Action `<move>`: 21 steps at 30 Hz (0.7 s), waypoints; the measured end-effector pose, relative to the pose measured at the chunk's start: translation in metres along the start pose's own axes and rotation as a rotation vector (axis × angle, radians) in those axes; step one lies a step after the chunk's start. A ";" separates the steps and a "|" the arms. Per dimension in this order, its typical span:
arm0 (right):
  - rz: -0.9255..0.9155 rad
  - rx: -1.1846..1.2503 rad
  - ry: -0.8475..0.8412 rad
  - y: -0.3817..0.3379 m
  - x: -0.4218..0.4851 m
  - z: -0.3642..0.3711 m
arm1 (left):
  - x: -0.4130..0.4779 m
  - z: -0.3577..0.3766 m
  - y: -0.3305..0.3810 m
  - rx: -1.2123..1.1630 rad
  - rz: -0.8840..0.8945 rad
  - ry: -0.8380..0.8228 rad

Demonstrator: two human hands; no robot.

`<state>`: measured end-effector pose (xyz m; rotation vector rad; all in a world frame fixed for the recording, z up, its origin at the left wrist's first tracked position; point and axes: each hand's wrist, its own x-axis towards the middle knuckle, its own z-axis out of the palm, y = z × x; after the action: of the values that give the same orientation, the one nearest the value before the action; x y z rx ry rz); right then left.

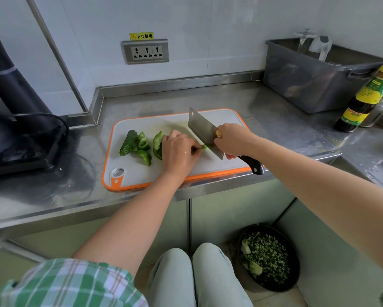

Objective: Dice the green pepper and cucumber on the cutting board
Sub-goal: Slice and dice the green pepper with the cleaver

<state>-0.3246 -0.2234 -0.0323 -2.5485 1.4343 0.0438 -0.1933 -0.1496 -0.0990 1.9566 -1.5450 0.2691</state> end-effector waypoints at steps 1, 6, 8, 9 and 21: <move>0.001 0.007 0.004 0.000 0.000 0.004 | 0.000 0.001 -0.001 -0.013 0.001 -0.002; 0.021 0.099 0.052 -0.004 0.004 0.014 | 0.000 0.000 -0.002 -0.022 0.017 -0.013; 0.030 0.124 0.076 -0.002 0.005 0.013 | -0.001 0.000 -0.002 -0.016 0.023 -0.010; 0.033 0.133 0.082 -0.001 0.005 0.012 | -0.001 -0.001 -0.003 -0.016 0.022 -0.007; -0.022 0.018 0.016 -0.011 0.002 0.011 | -0.003 -0.004 0.000 0.002 0.025 0.000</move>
<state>-0.3131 -0.2175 -0.0411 -2.5550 1.4062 0.0075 -0.1931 -0.1450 -0.0977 1.9397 -1.5709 0.2806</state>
